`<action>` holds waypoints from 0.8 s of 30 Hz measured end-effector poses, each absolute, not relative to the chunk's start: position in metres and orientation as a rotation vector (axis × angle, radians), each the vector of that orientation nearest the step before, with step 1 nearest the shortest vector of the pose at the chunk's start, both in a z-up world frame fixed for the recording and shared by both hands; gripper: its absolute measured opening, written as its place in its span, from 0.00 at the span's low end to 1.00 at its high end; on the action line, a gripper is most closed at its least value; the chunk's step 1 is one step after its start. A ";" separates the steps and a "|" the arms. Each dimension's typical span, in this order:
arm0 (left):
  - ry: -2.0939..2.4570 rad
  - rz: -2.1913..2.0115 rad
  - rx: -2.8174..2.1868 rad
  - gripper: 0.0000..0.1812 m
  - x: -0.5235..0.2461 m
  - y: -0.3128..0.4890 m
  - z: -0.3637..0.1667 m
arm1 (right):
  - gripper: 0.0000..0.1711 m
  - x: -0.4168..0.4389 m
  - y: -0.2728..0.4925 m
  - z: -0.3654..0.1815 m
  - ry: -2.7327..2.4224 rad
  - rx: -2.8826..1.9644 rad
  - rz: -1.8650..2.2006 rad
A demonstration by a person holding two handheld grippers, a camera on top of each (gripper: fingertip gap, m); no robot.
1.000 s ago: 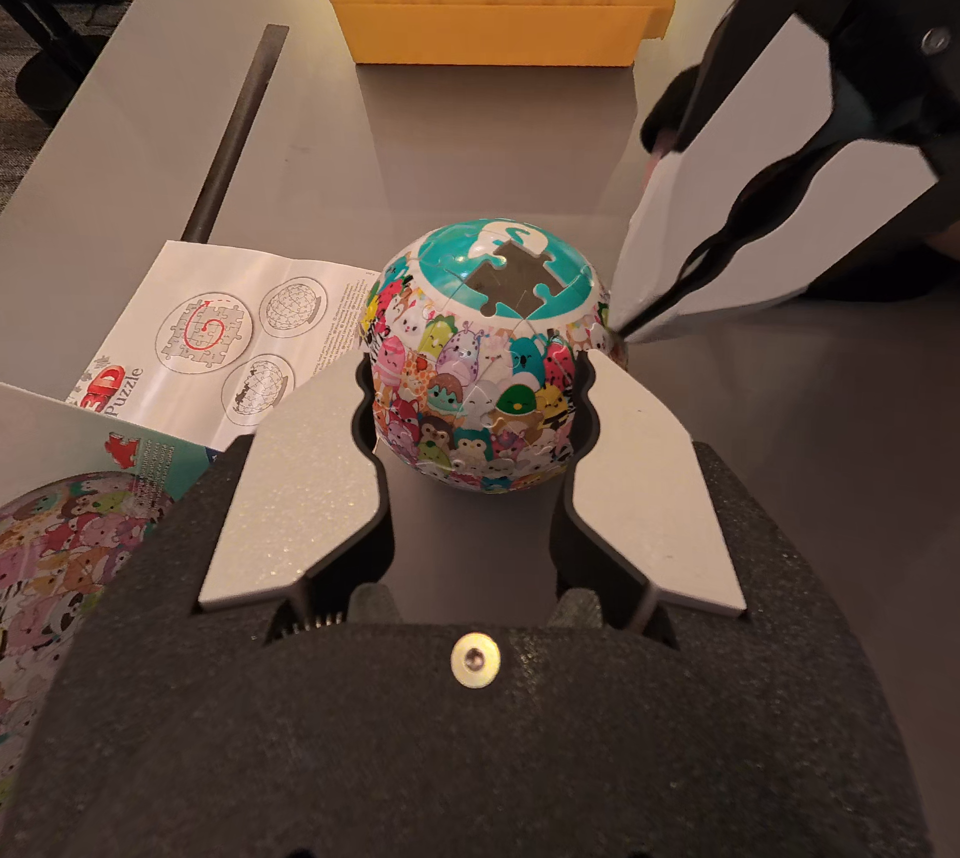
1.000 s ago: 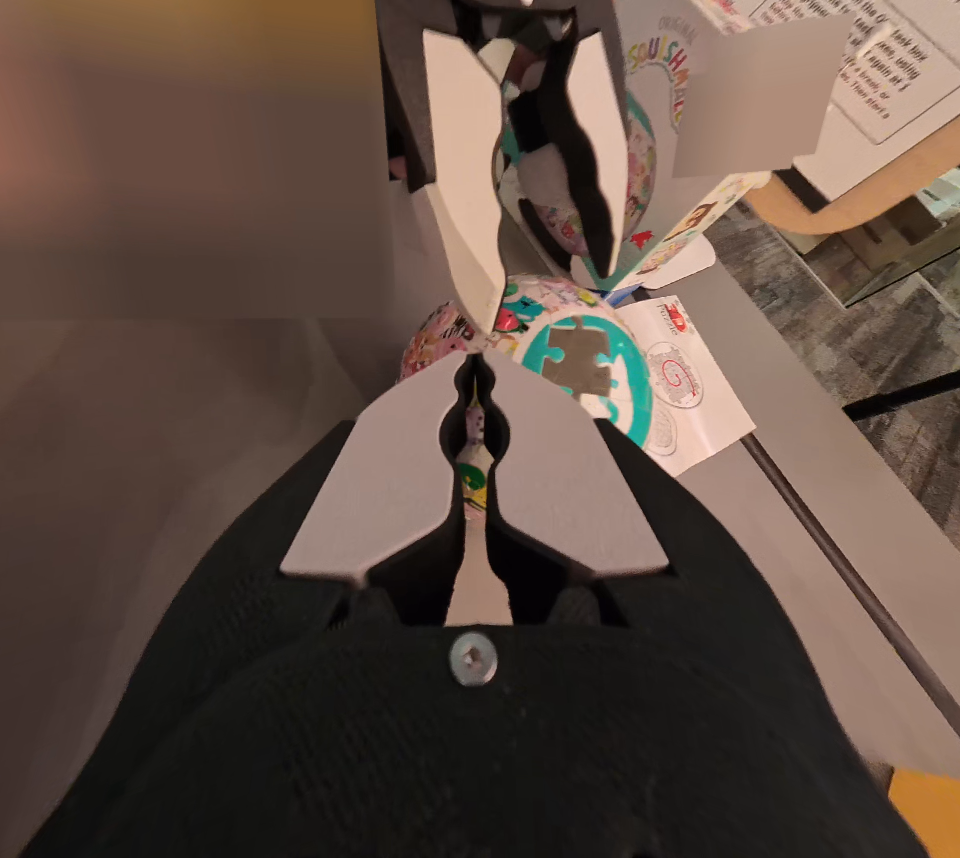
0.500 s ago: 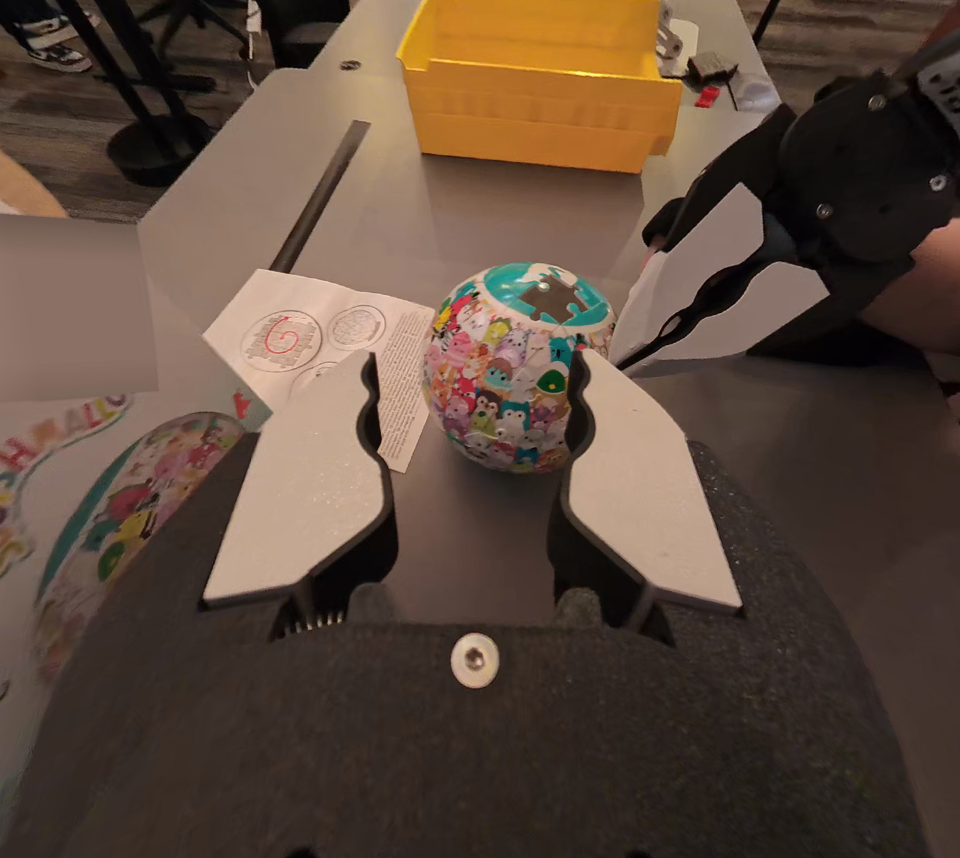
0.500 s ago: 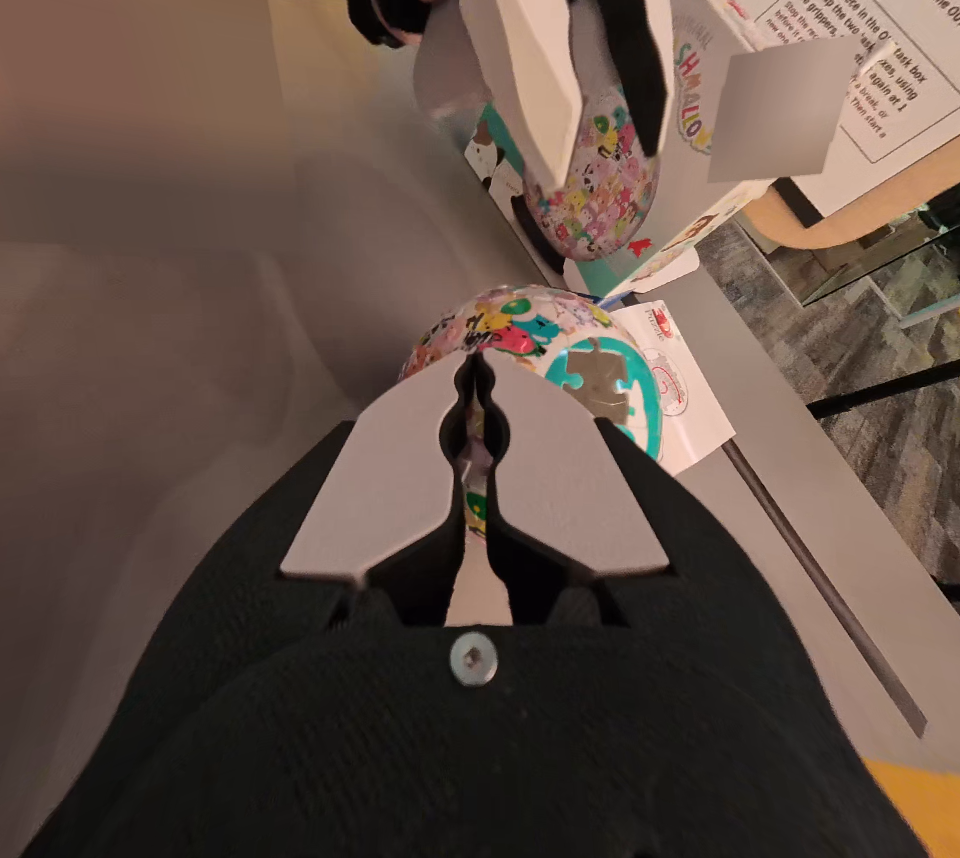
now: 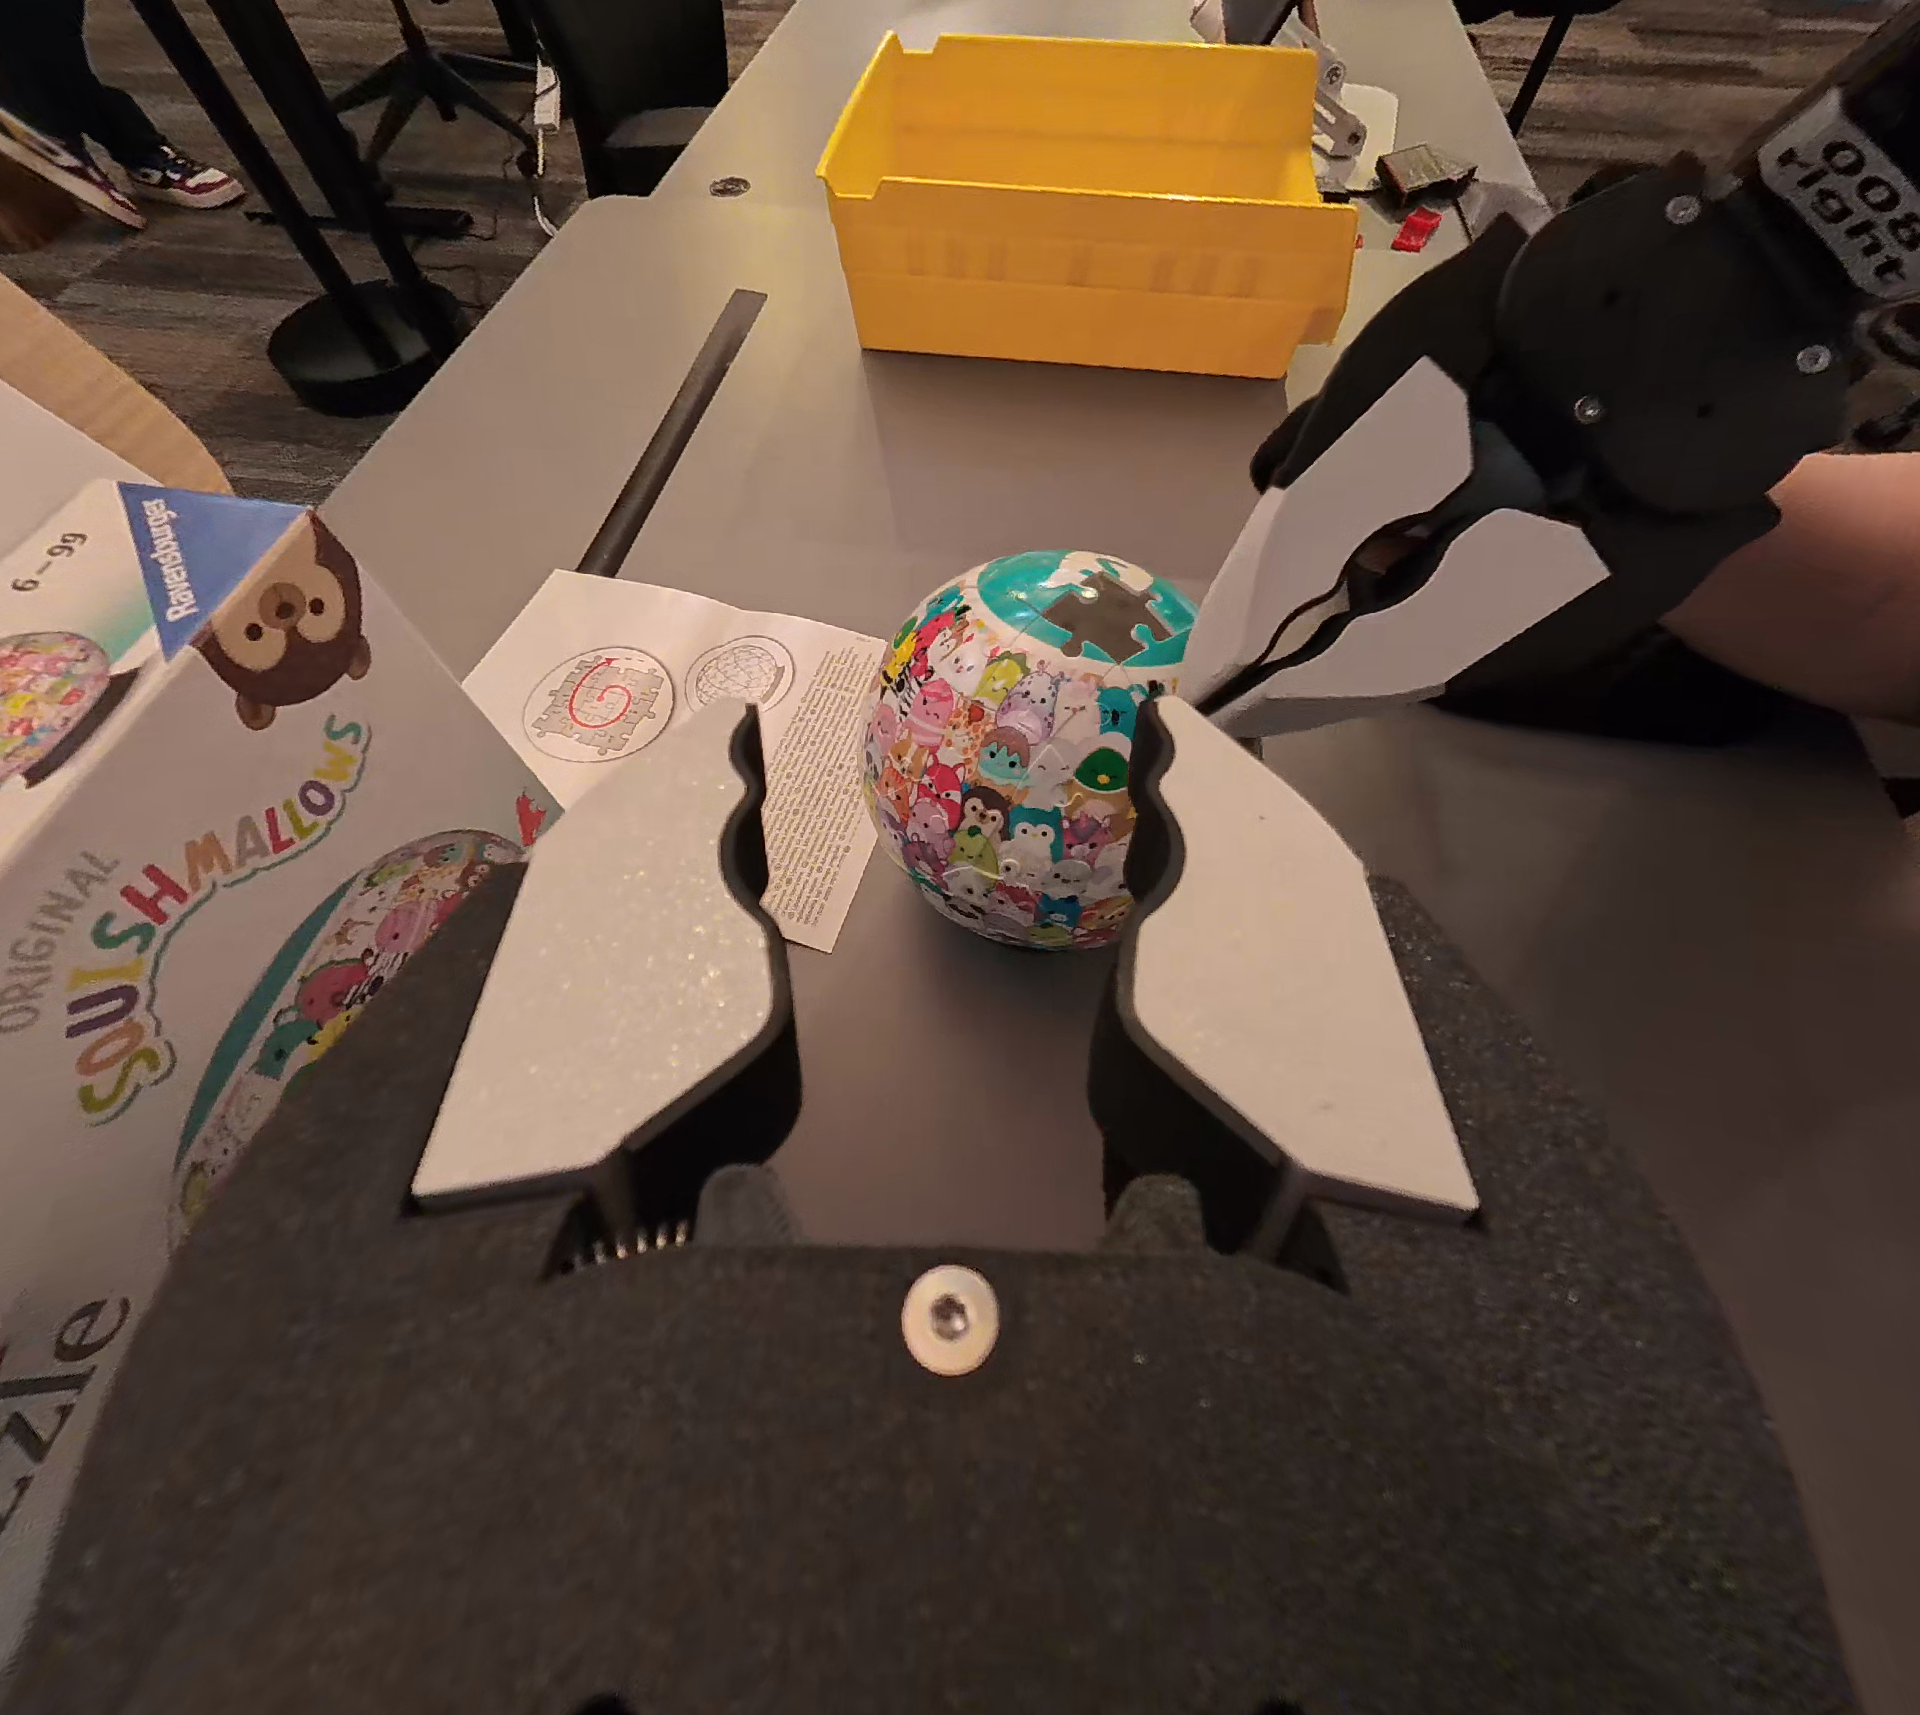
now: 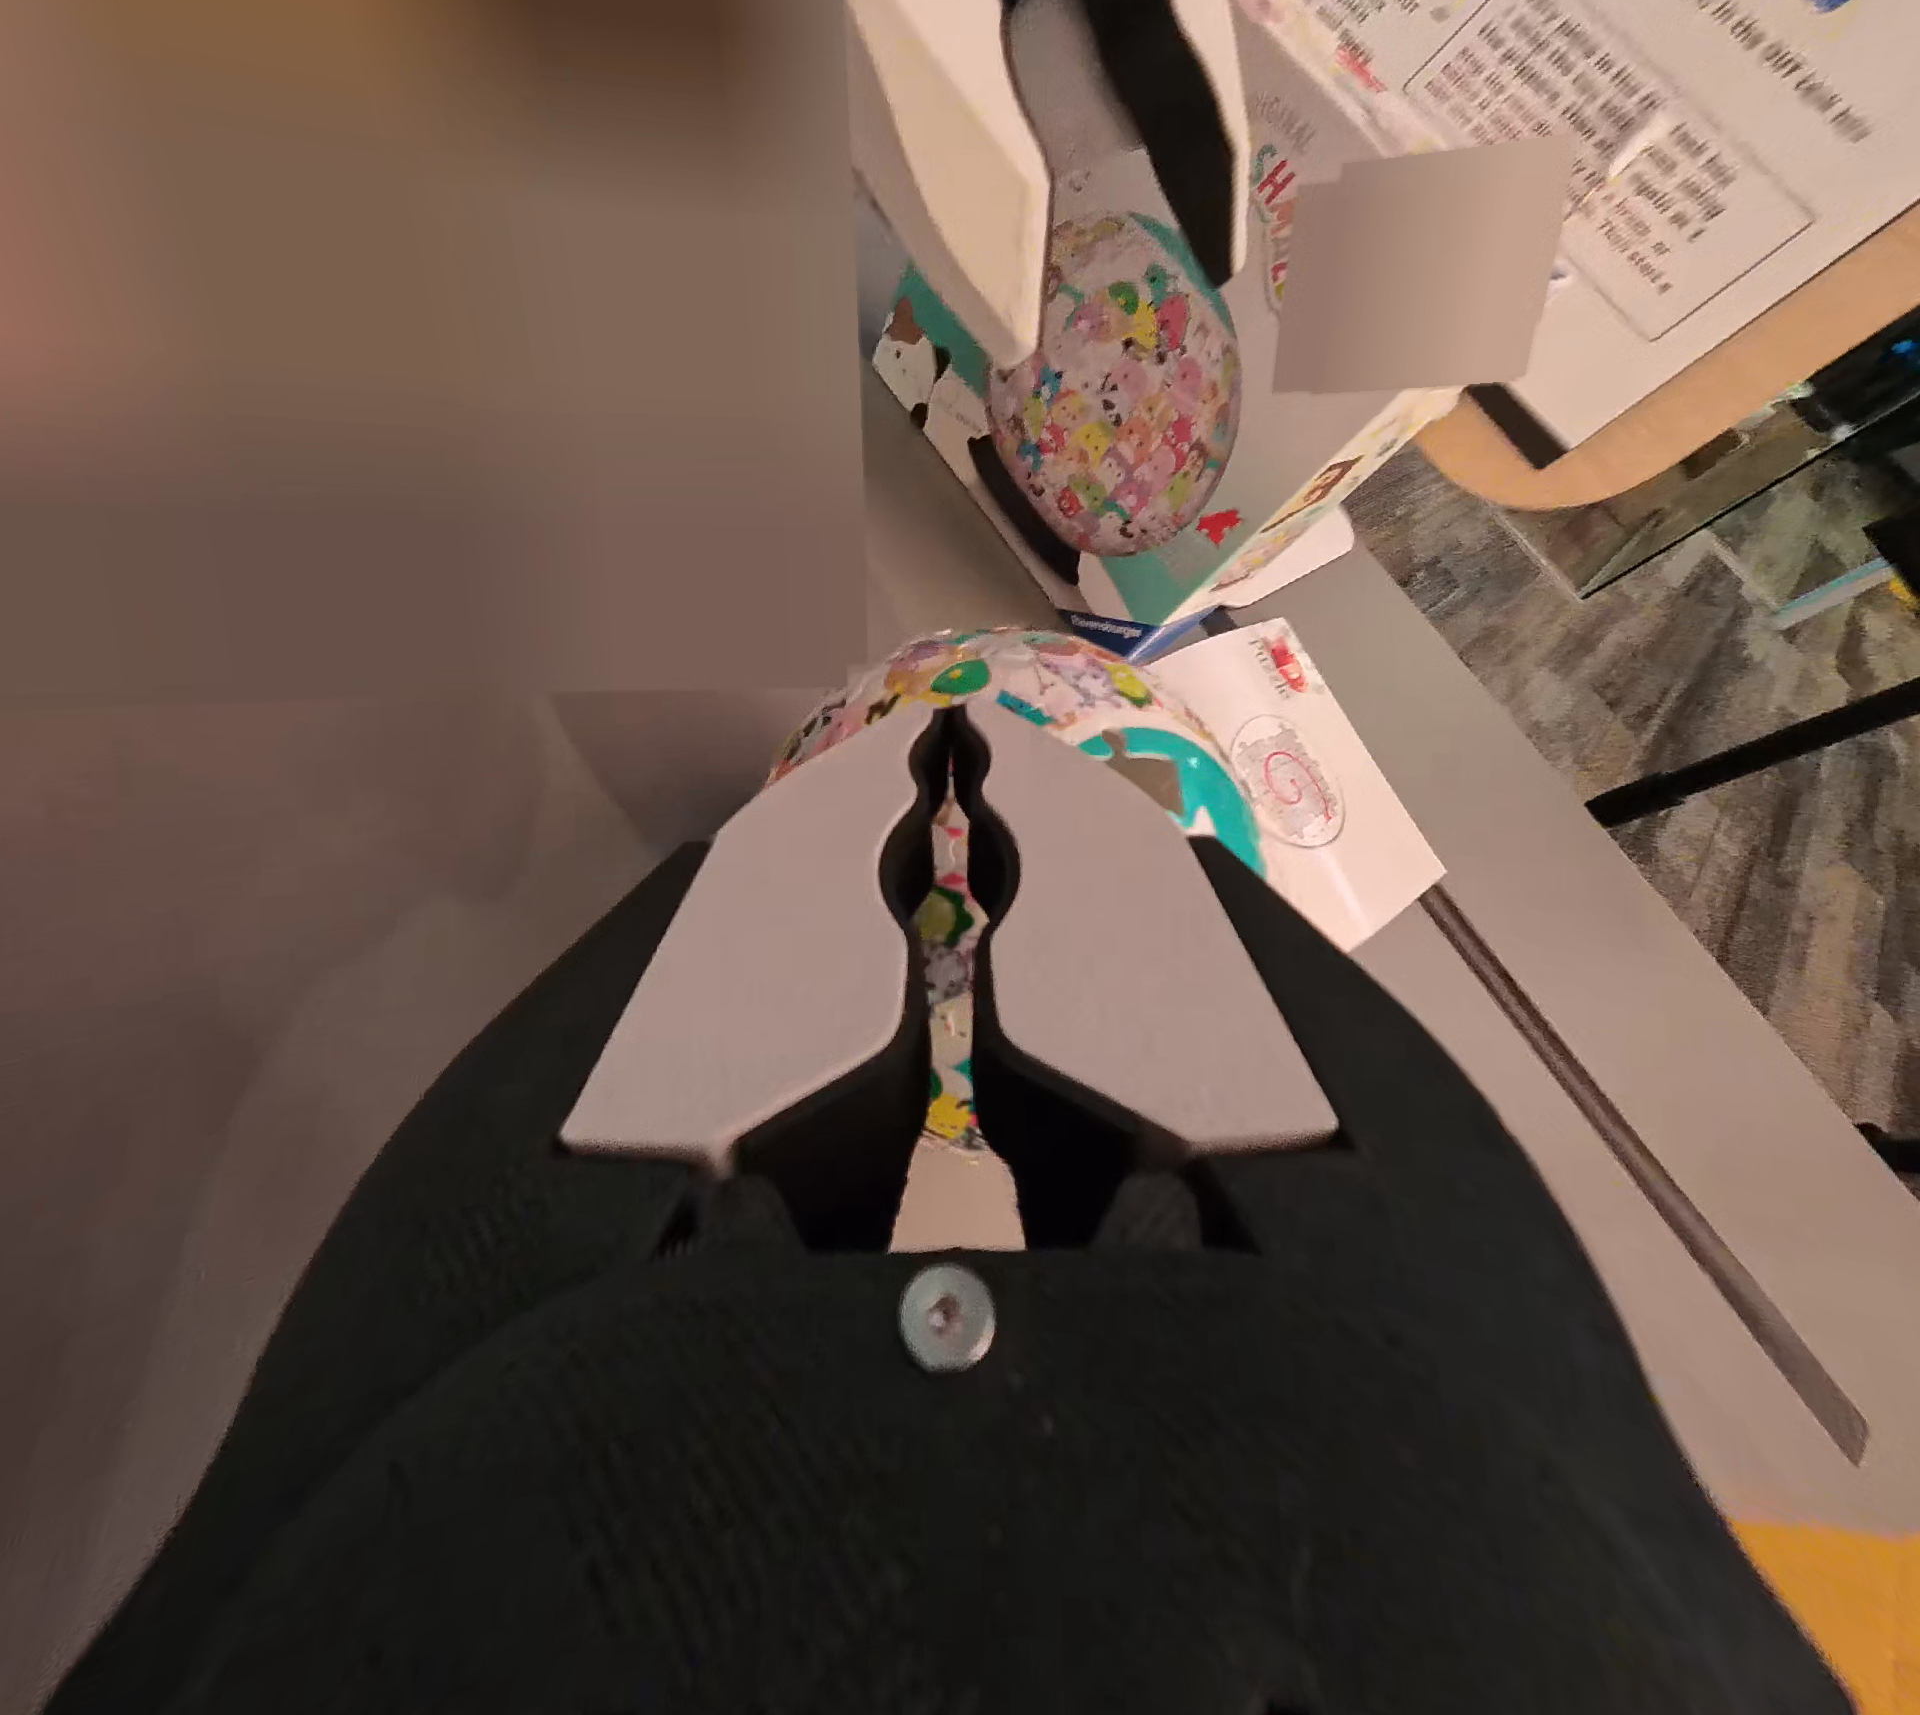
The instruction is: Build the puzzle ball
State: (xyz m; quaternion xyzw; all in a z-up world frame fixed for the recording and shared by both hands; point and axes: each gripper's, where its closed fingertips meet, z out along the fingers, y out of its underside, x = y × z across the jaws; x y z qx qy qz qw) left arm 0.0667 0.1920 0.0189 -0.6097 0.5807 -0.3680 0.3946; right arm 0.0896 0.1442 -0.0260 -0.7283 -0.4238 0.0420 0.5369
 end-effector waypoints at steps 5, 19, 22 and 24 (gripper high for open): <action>1.463 -0.944 -1.550 0.37 0.065 0.194 0.019 | 0.01 0.088 0.145 -0.031 -1.030 -1.753 0.095; 1.435 -0.949 -1.553 0.36 0.061 0.198 0.022 | 0.01 0.103 0.153 -0.020 -0.931 -1.753 0.063; 1.438 -0.952 -1.558 0.36 0.061 0.198 0.021 | 0.01 0.102 0.154 -0.025 -0.939 -1.776 0.083; 1.442 -0.945 -1.558 0.36 0.061 0.198 0.020 | 0.01 0.103 0.154 -0.022 -0.930 -1.761 0.066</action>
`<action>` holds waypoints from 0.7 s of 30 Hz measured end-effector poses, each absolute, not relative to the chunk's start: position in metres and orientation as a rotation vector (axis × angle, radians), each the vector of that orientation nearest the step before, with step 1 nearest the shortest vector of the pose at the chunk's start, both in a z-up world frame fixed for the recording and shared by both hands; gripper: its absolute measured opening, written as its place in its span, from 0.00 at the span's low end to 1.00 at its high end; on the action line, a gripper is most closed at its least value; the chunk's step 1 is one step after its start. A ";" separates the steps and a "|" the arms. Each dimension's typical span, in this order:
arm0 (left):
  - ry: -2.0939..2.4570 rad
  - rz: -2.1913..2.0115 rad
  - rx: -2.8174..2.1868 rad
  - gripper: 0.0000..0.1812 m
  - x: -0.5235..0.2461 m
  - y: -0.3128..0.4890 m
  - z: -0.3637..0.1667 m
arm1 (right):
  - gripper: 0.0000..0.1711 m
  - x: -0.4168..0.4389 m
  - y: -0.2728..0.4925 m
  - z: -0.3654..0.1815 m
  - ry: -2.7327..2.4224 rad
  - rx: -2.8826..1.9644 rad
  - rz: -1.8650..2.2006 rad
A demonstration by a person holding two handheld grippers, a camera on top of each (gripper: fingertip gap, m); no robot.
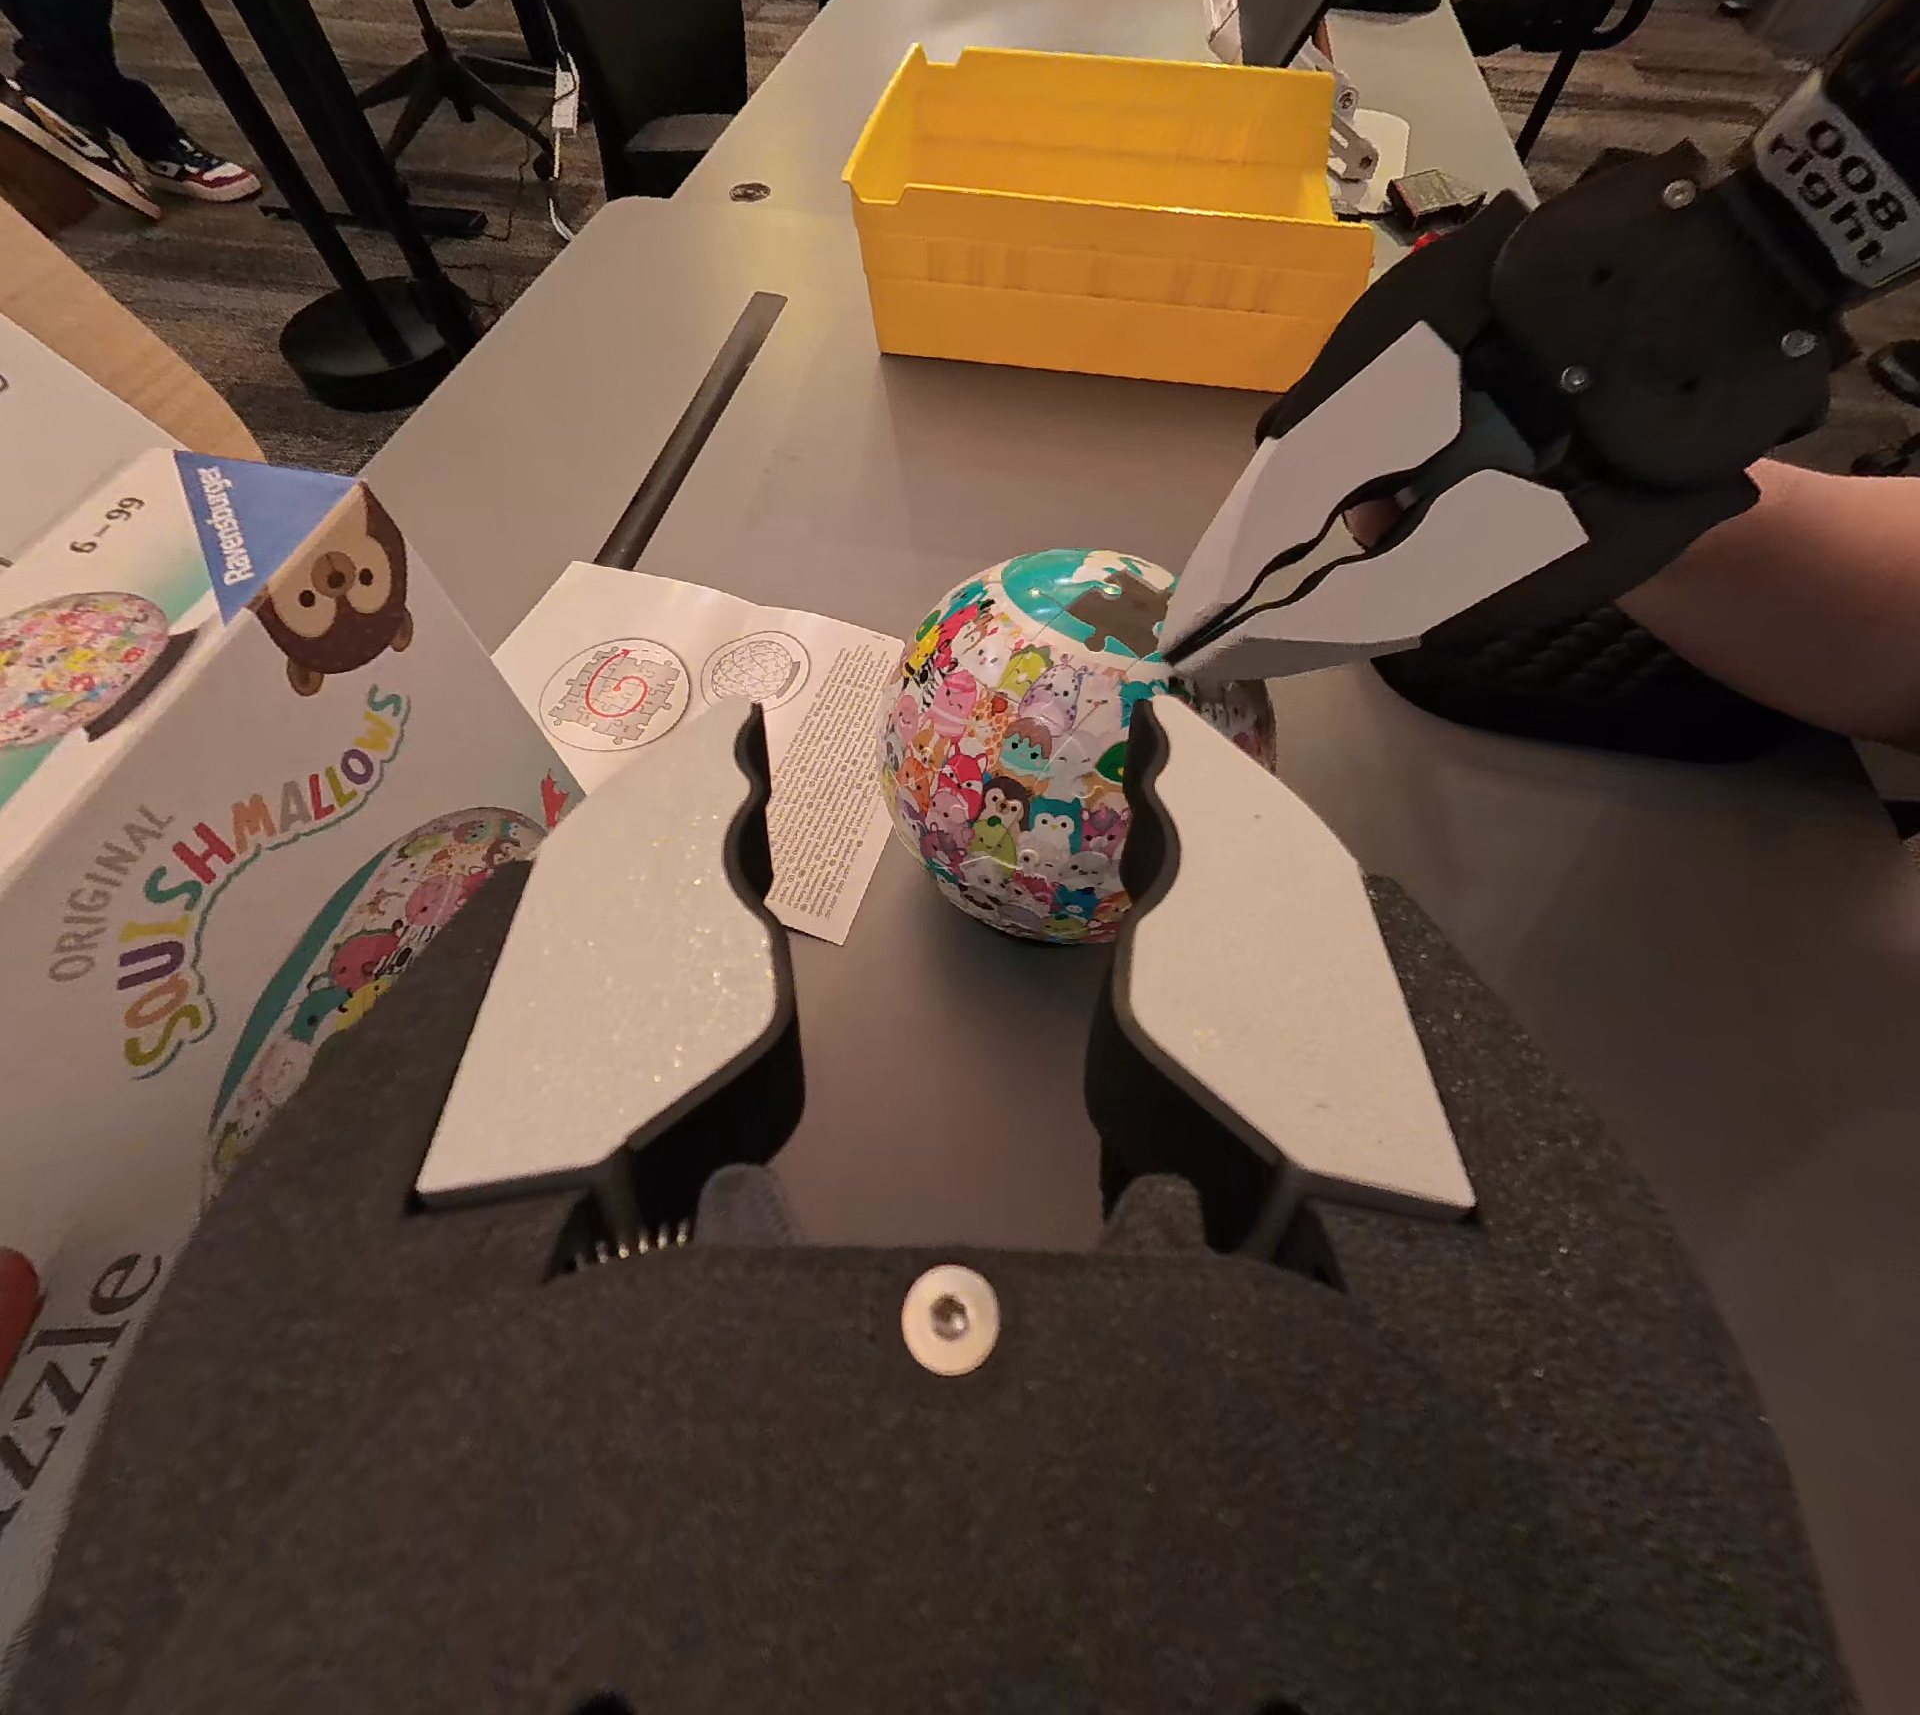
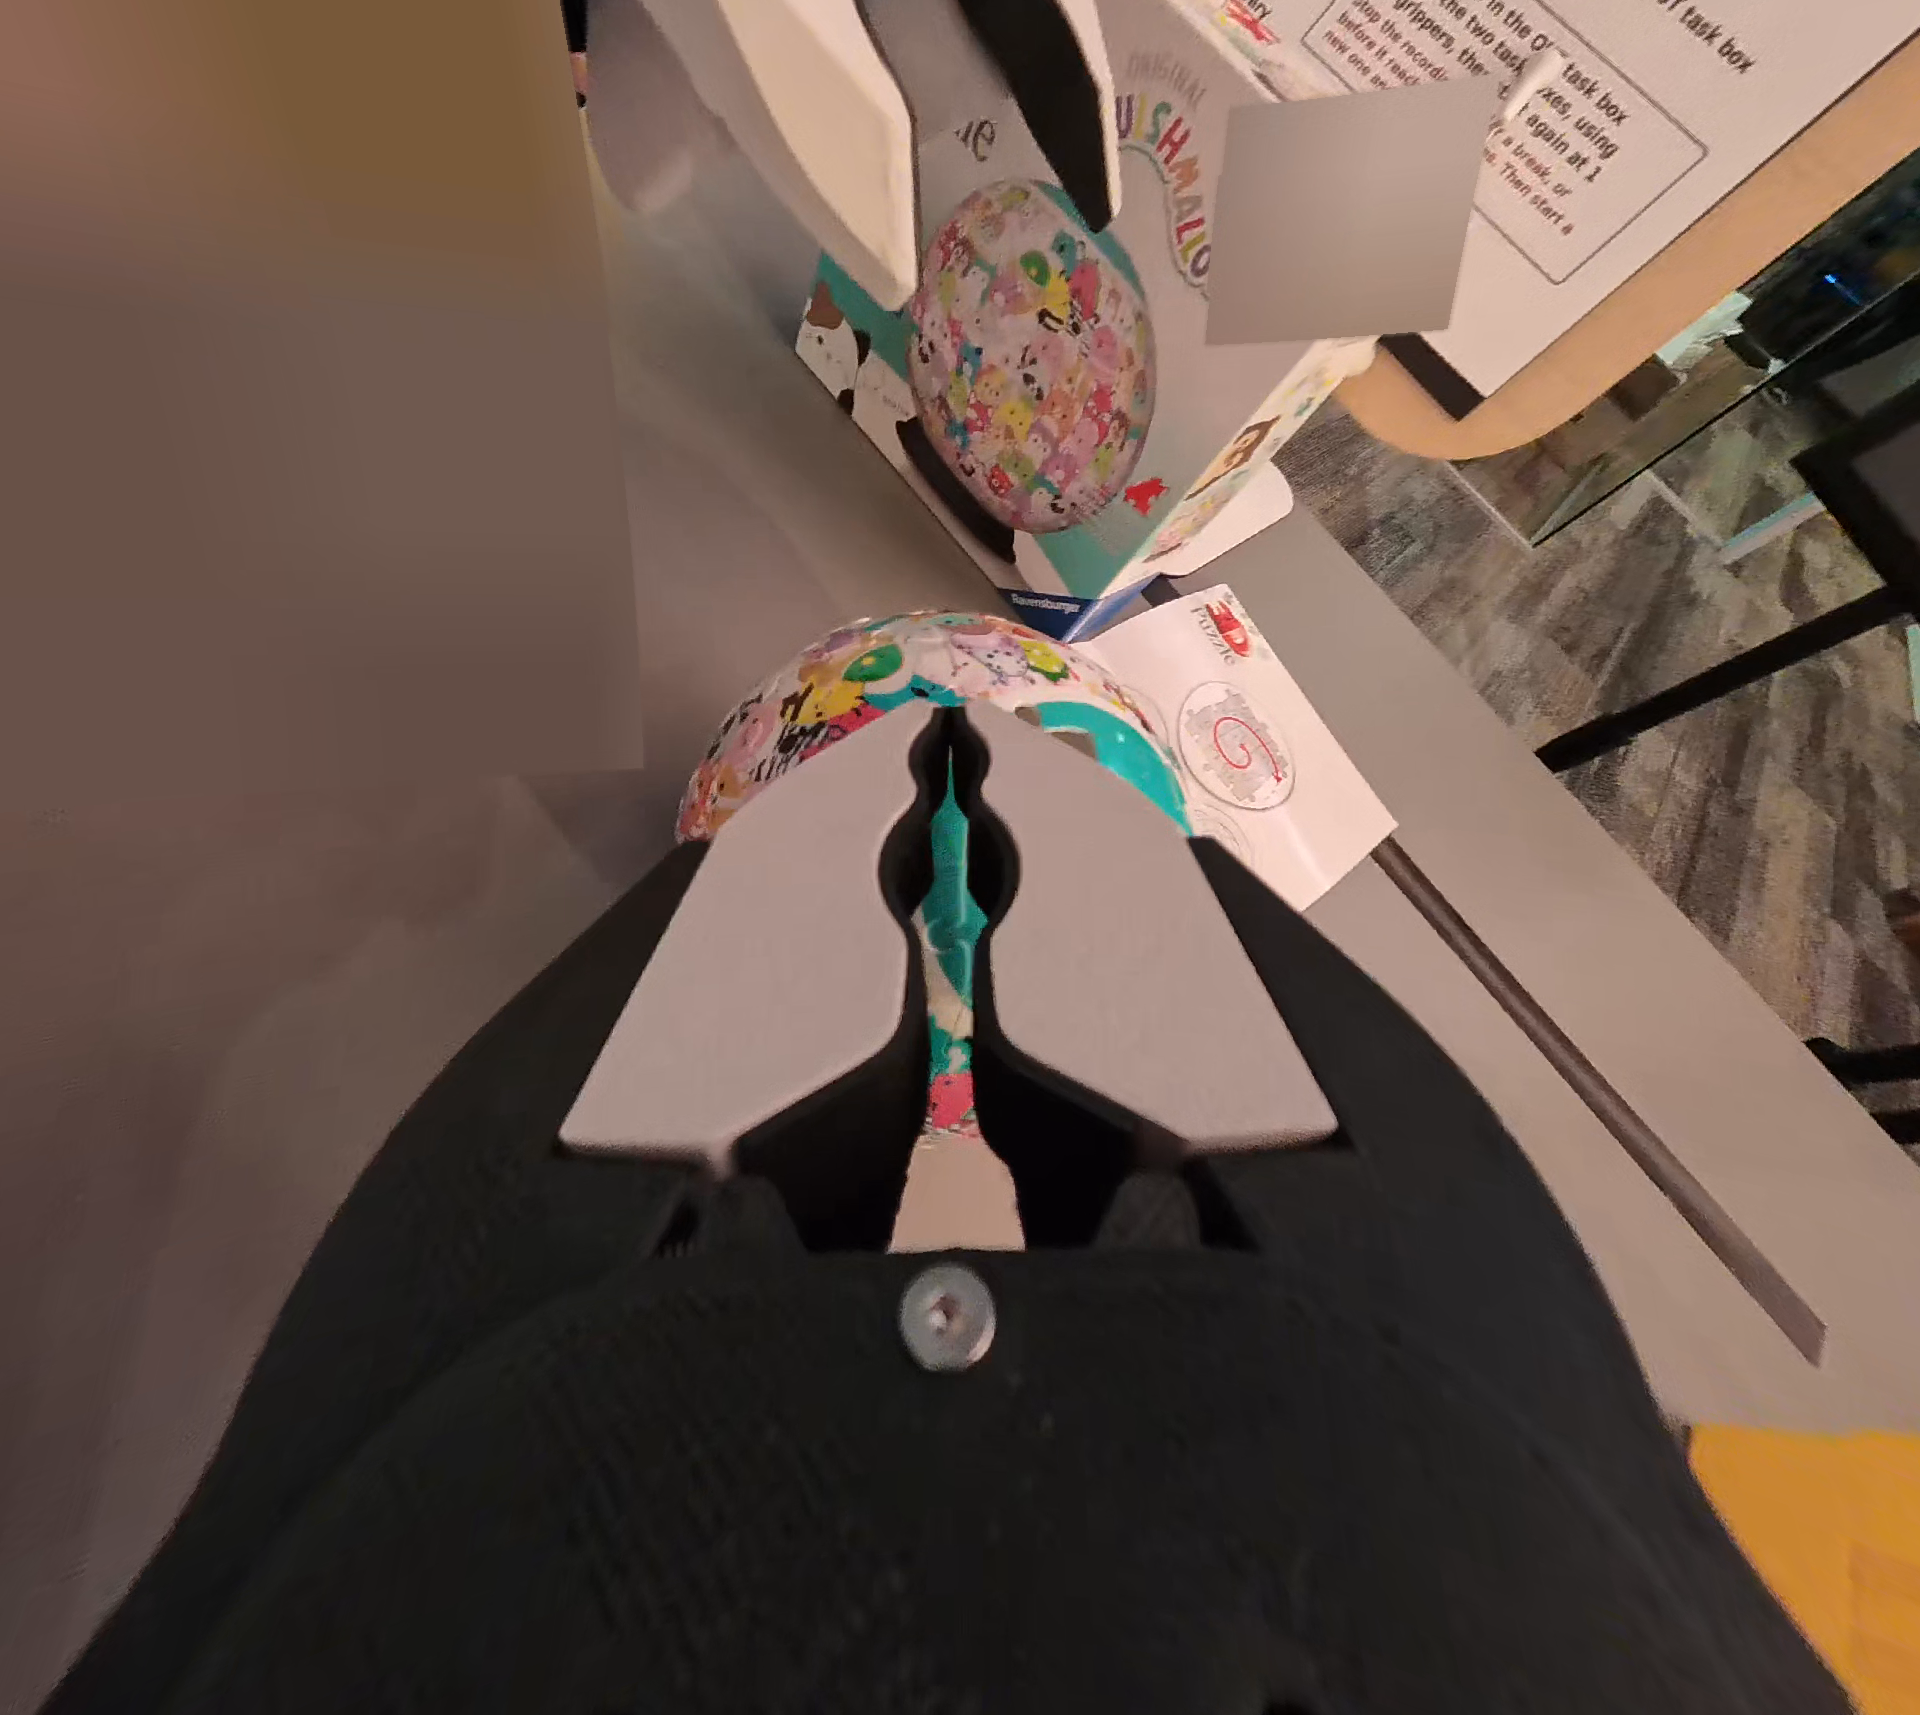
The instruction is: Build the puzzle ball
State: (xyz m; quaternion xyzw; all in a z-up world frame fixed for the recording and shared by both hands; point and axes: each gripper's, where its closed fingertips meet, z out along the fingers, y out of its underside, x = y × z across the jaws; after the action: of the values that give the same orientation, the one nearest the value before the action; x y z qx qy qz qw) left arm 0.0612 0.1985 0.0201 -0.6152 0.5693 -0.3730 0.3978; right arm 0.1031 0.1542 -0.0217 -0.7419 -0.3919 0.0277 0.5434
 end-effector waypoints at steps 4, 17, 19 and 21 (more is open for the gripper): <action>1.443 -0.943 -1.555 0.36 0.061 0.198 0.021 | 0.01 0.101 0.153 -0.022 -0.922 -1.757 0.115; 1.443 -0.945 -1.552 0.36 0.060 0.198 0.022 | 0.01 0.087 0.142 -0.038 -1.057 -1.733 0.086; 1.443 -0.940 -1.555 0.36 0.060 0.198 0.021 | 0.01 0.091 0.142 -0.033 -1.056 -1.711 0.042; 1.440 -0.934 -1.554 0.36 0.059 0.199 0.022 | 0.01 0.100 0.140 -0.012 -1.014 -1.613 -0.033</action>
State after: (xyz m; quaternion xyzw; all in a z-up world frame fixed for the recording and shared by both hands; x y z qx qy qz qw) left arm 0.0591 0.1994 0.0217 -0.6148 0.5697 -0.3694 0.4013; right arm 0.1002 0.1397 -0.0118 -0.6899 -0.4336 -0.0141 0.5795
